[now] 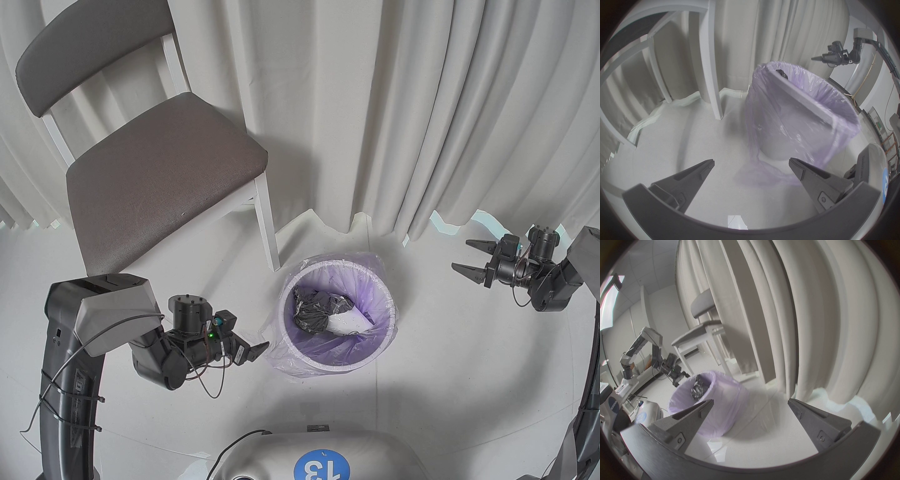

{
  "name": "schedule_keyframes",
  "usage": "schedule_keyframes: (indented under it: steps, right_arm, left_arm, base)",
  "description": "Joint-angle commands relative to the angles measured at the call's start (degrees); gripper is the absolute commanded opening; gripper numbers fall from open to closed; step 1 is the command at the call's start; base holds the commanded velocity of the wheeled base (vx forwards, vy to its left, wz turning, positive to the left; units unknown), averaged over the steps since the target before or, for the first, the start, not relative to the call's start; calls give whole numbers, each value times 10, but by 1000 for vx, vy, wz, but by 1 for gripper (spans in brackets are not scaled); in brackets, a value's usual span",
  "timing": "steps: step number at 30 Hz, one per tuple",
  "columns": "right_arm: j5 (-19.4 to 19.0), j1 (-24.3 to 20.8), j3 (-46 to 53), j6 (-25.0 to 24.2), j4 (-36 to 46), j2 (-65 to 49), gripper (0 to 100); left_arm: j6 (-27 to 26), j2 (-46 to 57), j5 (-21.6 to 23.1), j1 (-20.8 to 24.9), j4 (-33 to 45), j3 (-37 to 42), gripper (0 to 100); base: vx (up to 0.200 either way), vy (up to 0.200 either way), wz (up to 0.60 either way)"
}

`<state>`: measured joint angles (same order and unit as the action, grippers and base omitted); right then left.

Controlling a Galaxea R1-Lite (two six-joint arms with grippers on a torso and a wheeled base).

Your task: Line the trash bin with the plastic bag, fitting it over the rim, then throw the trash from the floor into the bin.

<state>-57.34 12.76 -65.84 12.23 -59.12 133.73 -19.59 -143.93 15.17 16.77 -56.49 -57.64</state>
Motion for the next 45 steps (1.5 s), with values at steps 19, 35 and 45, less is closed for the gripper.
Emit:
schedule_keyframes:
  steps: [19, 35, 45]
  right_arm:
    - [0, 46, 81, -45, -123, -48, 100]
    - [-3, 46, 168, -45, -206, -64, 100]
    - [-3, 43, 224, -43, -220, -104, 100]
  left_arm:
    - [0, -131, -103, 34, 255, -365, 100]
    - [108, 73, -51, -29, 3, -4, 100]
    - [113, 74, -47, -50, -100, 120, 100]
  base:
    - [0, 0, 0]
    - [0, 0, 0]
    - [0, 0, 0]
